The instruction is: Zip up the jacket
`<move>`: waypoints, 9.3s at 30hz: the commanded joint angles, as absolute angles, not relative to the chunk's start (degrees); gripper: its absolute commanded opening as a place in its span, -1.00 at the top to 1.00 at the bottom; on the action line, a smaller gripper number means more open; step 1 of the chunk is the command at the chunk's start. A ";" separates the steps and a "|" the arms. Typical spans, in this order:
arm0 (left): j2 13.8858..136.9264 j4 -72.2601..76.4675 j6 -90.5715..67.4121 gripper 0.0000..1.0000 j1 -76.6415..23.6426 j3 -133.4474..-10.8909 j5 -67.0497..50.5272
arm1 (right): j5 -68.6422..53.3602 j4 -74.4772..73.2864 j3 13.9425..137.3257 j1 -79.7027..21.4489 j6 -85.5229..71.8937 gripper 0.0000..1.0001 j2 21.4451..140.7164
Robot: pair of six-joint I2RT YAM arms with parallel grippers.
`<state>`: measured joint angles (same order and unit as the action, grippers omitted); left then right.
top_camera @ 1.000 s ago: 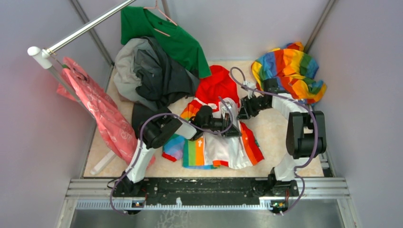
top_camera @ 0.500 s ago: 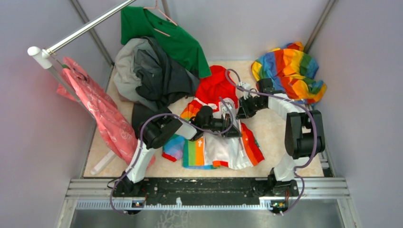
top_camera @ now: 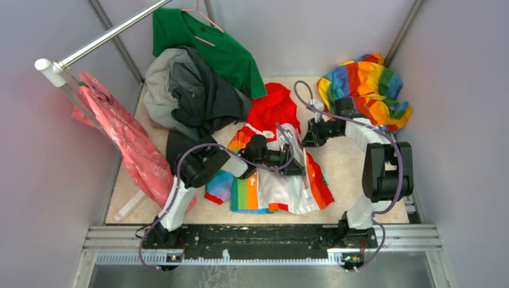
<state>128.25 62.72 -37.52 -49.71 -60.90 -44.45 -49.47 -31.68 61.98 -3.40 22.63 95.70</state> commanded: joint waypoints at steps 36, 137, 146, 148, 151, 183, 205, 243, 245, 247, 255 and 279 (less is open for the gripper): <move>126.00 59.64 -41.83 0.91 -48.44 -61.95 -48.55 | -59.75 -32.08 64.11 -1.67 26.27 0.89 88.07; 119.75 69.61 -45.44 0.97 -47.91 -57.91 -36.92 | -63.24 -19.99 55.06 -7.41 27.00 0.67 75.34; 119.96 71.61 -44.21 1.00 -46.65 -59.28 -37.04 | -67.35 -21.22 57.25 4.76 23.59 0.03 66.74; 120.24 71.15 -43.15 1.00 -46.34 -60.99 -37.58 | -71.75 -22.22 56.43 6.40 25.25 -0.02 64.75; 120.83 68.97 -41.29 1.00 -45.91 -64.76 -38.87 | -81.64 -29.28 54.20 6.45 34.81 -0.04 63.47; 123.17 59.40 -43.92 1.00 -40.96 -79.20 -41.42 | -63.07 54.17 20.07 4.39 -19.10 0.05 71.72; 123.42 54.60 -50.53 1.00 -41.69 -81.19 -36.68 | -36.60 47.99 20.80 -3.90 -28.08 0.13 75.51; 124.68 56.18 -51.31 1.00 -41.84 -81.83 -37.50 | -36.05 64.10 18.57 -5.23 -31.16 1.00 80.77; 124.60 56.88 -50.02 1.00 -41.84 -81.67 -37.79 | -37.82 61.27 19.43 -4.99 -31.30 1.00 79.88; 124.29 58.13 -47.44 1.00 -41.84 -80.91 -37.79 | -41.90 56.33 21.31 -4.34 -31.41 1.00 79.09; 123.11 63.12 -37.65 1.00 -41.86 -77.00 -36.77 | -54.96 38.15 25.83 2.16 -25.74 1.00 74.72; 122.99 62.45 -26.30 1.00 -42.85 -74.31 -35.80 | -68.34 8.54 39.97 7.87 -11.29 1.00 80.59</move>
